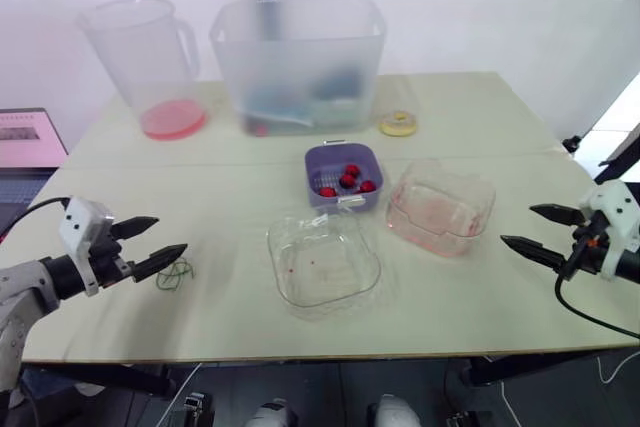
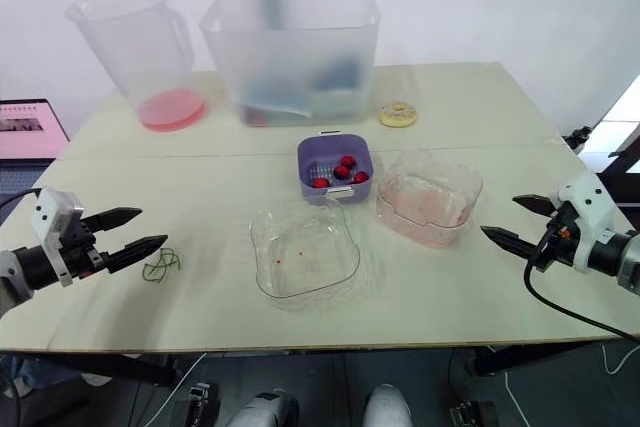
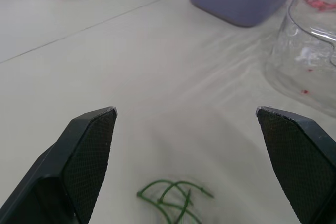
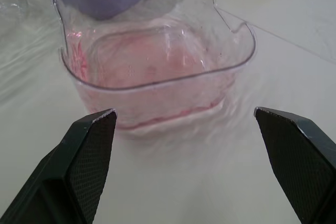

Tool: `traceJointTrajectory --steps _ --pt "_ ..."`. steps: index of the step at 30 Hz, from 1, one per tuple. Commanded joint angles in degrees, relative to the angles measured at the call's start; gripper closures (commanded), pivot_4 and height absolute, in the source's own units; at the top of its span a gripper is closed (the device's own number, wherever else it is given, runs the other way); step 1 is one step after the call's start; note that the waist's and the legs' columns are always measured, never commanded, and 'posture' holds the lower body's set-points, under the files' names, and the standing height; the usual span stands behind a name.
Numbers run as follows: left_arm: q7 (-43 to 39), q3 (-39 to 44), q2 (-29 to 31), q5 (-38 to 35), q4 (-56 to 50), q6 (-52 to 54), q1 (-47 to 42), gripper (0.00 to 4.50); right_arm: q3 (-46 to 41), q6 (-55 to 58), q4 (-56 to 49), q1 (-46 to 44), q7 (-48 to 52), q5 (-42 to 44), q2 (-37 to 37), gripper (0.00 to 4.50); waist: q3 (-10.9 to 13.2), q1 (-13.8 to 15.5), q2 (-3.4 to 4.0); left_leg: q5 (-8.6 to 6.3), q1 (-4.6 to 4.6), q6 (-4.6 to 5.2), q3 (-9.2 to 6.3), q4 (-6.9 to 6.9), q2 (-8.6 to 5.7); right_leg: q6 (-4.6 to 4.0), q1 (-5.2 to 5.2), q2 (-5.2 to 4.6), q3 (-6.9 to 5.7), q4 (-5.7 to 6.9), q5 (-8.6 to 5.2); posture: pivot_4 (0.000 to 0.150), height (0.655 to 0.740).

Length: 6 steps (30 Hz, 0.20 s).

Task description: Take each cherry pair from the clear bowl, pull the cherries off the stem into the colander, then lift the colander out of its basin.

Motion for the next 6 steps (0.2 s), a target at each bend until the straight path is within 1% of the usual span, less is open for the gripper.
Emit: traceJointTrajectory --steps 1,4,6 --pt "0.61 2.04 -0.03 -1.11 -2.2 0.12 -0.43 0.0 -3.22 -1.92 1.72 0.65 -0.94 1.37 -0.55 0.04 0.0 0.61 0.0 0.02 -0.01 -0.04 0.12 -0.02 0.04 0.0 -0.07 0.0 0.02 0.01 0.0 0.15 0.74" --pt "0.42 1.94 -0.5 -1.27 -2.42 -0.21 -0.5 0.0 -3.34 -3.68 1.88 2.01 -0.86 1.56 -0.4 0.04 0.0 1.25 0.01 0.03 0.01 -0.07 0.67 -0.14 0.27 -0.01 -0.43 0.19 0.5 0.0 0.0 0.15 0.74" --pt "-1.55 1.81 0.0 -3.24 -2.41 1.63 -0.26 0.0 -3.43 -4.17 1.46 2.76 -0.8 2.19 -0.22 0.04 0.0 1.29 0.01 0.01 0.06 -0.05 0.97 -0.18 0.33 -0.01 -0.54 0.23 0.76 0.03 0.0 0.15 0.74"
